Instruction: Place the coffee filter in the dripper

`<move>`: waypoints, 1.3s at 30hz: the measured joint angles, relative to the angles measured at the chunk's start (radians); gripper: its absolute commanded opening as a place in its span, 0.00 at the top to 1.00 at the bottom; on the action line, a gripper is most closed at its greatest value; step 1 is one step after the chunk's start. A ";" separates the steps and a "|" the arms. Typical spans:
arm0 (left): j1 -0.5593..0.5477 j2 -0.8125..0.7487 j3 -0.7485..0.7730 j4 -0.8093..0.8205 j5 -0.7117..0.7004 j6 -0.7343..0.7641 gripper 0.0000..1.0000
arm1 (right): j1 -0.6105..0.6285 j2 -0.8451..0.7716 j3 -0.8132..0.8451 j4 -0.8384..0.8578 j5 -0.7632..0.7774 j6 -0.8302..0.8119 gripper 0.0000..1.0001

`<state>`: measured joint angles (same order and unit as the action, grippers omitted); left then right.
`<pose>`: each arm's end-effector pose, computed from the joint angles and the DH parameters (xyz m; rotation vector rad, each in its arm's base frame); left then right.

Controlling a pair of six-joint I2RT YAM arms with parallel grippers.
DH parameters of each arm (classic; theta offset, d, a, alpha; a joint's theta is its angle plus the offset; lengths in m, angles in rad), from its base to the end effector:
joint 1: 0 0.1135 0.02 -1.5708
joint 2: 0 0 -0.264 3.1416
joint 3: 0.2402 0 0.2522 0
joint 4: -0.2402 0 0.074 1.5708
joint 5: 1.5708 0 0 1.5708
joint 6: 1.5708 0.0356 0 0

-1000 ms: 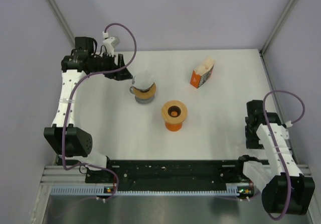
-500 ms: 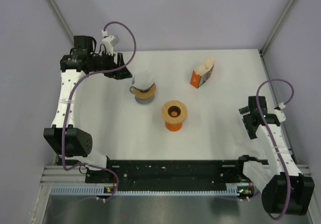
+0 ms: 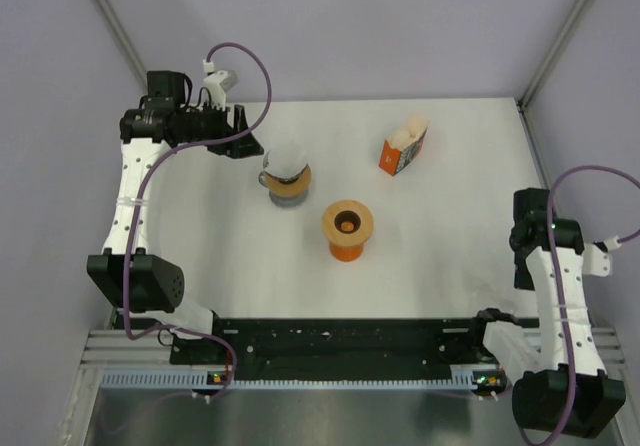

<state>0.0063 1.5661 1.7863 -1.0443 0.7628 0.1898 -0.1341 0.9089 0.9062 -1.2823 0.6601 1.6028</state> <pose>0.3126 -0.0226 0.4164 0.5498 2.1752 -0.7996 0.1276 -0.0392 0.2831 1.9619 1.5010 -0.3895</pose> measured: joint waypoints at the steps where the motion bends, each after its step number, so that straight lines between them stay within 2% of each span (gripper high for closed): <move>1: 0.000 0.000 0.000 0.000 0.000 0.000 0.29 | -0.015 -0.012 -0.010 -0.011 -0.001 0.014 0.01; 6: 0.000 0.000 0.000 0.000 0.005 0.000 0.29 | -0.059 -0.032 -0.070 -0.038 -0.015 0.044 0.02; 16: 0.000 0.000 0.000 -0.005 0.007 0.000 0.29 | -0.061 -0.045 -0.234 -0.012 -0.147 0.041 0.04; 23: 0.000 0.000 0.000 -0.007 0.005 -0.001 0.29 | -0.061 -0.043 -0.318 0.120 -0.248 -0.032 0.05; 29: 0.000 0.000 0.000 -0.007 0.003 -0.008 0.29 | -0.061 -0.062 -0.357 0.365 -0.321 -0.228 0.08; 34: 0.000 0.000 0.000 -0.006 -0.004 -0.009 0.29 | -0.061 -0.064 -0.359 0.485 -0.327 -0.341 0.08; 39: 0.000 0.000 0.000 -0.006 -0.012 -0.009 0.29 | -0.061 -0.076 -0.389 0.661 -0.388 -0.496 0.26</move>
<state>0.0063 1.5658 1.7859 -1.0504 0.7509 0.1810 -0.1951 0.8330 0.5175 -0.6216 0.2722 1.1065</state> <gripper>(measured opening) 0.709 0.825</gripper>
